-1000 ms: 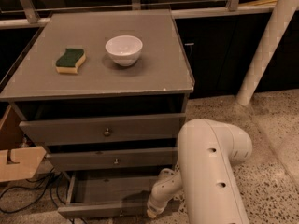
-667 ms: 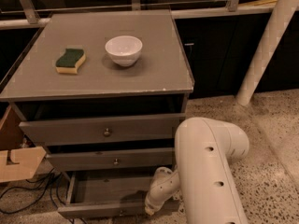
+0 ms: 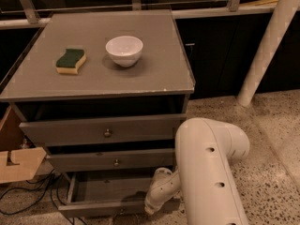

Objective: Close bottom drawer

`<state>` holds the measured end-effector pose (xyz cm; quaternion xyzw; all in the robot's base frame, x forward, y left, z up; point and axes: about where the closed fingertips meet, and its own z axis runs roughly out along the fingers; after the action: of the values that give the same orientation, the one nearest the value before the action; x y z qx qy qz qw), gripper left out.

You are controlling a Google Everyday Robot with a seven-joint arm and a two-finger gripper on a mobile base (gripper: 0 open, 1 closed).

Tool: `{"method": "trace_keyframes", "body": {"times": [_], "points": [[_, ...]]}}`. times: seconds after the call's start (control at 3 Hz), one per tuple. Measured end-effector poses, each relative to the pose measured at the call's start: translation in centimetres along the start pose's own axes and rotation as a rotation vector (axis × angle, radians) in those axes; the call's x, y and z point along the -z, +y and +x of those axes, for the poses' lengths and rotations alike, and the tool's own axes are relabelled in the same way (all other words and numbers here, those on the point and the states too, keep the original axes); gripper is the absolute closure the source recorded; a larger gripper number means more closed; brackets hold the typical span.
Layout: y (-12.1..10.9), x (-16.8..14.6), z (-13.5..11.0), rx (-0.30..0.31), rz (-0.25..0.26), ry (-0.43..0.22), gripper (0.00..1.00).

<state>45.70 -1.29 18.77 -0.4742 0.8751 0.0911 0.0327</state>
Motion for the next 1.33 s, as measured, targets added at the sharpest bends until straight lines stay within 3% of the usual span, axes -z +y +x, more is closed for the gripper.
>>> {"method": "trace_keyframes", "body": {"times": [0.33, 0.67, 1.0, 1.33], "points": [[0.0, 0.0, 0.0, 0.0, 0.0, 0.0, 0.39], [0.0, 0.0, 0.0, 0.0, 0.0, 0.0, 0.08], [0.0, 0.0, 0.0, 0.0, 0.0, 0.0, 0.0], [0.01, -0.01, 0.0, 0.0, 0.0, 0.0, 0.0]]}}
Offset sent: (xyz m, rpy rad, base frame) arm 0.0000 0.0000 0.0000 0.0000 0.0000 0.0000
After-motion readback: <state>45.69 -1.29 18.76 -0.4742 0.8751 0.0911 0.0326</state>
